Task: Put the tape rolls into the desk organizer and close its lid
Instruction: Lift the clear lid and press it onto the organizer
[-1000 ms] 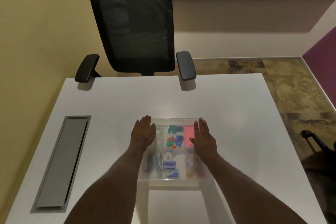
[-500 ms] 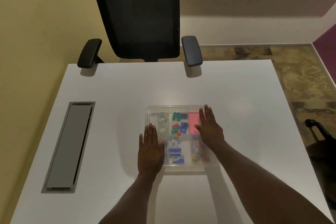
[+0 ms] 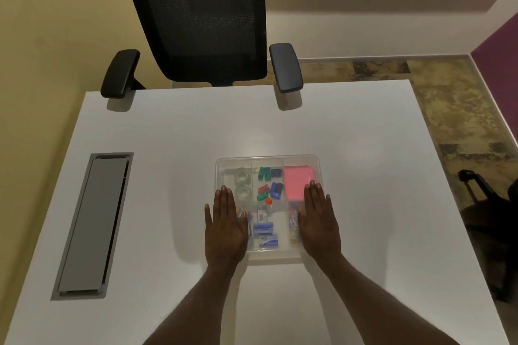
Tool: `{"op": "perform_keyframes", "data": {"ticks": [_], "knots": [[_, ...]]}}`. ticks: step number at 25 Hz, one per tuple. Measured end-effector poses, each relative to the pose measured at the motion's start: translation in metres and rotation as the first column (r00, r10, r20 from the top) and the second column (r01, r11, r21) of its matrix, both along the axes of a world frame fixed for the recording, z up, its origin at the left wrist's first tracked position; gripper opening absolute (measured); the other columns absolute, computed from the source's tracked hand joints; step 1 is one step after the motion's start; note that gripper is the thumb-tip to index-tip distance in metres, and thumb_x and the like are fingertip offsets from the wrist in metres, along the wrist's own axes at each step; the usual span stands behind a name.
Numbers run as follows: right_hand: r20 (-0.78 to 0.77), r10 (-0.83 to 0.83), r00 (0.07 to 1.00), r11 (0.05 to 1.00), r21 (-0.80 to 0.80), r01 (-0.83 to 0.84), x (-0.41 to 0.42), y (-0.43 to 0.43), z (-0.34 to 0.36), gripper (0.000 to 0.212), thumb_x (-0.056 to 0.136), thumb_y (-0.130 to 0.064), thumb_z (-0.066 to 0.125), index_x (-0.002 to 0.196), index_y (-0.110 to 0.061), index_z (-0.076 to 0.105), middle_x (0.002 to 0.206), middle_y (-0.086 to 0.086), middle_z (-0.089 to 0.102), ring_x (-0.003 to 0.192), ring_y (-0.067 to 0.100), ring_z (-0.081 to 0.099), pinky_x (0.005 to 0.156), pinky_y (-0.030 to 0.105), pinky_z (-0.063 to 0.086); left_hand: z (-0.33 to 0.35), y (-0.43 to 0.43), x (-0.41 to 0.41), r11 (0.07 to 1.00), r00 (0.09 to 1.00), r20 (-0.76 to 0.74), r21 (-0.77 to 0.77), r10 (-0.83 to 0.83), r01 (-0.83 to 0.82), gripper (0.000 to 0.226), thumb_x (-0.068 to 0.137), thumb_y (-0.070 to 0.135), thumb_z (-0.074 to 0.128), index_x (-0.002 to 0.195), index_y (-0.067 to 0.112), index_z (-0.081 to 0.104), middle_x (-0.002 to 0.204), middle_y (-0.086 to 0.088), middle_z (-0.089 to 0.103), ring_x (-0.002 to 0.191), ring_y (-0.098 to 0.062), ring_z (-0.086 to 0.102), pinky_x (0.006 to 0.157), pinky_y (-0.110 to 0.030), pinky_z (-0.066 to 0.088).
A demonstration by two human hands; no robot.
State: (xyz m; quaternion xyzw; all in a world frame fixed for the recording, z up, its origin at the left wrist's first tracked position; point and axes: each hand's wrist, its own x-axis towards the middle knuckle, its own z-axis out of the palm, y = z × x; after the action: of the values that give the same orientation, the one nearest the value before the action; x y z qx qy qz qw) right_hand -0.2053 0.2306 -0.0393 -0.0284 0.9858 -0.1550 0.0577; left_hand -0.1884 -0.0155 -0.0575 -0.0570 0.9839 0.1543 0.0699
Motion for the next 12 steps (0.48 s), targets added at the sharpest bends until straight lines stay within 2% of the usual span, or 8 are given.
{"op": "perform_keyframes", "data": {"ticks": [5, 9, 12], "knots": [[-0.026, -0.030, 0.999, 0.998, -0.057, 0.029, 0.0021, 0.0015, -0.0117, 0.068, 0.104, -0.050, 0.021, 0.159, -0.010, 0.023, 0.168, 0.004, 0.022, 0.157, 0.018, 0.013, 0.128, 0.043, 0.019, -0.0051, 0.0006, -0.0013, 1.000, 1.000, -0.005, 0.004, 0.006, -0.006, 0.074, 0.107, 0.057, 0.022, 0.165, 0.021, -0.006, 0.175, 0.003, -0.005, 0.161, -0.013, -0.006, 0.132, -0.049, 0.010], [-0.034, -0.041, 0.999, 0.996, -0.081, 0.038, 0.0028, 0.0024, -0.0112, 0.066, 0.103, -0.041, 0.042, 0.159, -0.011, 0.025, 0.168, 0.004, 0.022, 0.157, 0.019, 0.014, 0.128, 0.044, 0.020, -0.0022, 0.0004, -0.0003, 1.000, 1.000, -0.004, 0.030, 0.000, 0.000, 0.074, 0.107, 0.057, 0.021, 0.165, 0.020, -0.005, 0.175, 0.003, -0.004, 0.161, -0.013, -0.006, 0.132, -0.049, 0.009], [-0.051, -0.003, 0.999, 0.999, -0.041, 0.001, 0.0045, 0.0036, -0.0088, 0.067, 0.102, -0.034, 0.053, 0.158, -0.007, 0.027, 0.167, 0.008, 0.023, 0.157, 0.024, 0.016, 0.127, 0.048, 0.023, 0.0020, 0.0003, -0.0007, 0.999, 1.000, 0.015, 0.054, -0.007, 0.007, 0.074, 0.106, 0.059, 0.017, 0.166, 0.019, -0.003, 0.175, 0.002, -0.004, 0.161, -0.014, -0.006, 0.132, -0.050, 0.009]]}}
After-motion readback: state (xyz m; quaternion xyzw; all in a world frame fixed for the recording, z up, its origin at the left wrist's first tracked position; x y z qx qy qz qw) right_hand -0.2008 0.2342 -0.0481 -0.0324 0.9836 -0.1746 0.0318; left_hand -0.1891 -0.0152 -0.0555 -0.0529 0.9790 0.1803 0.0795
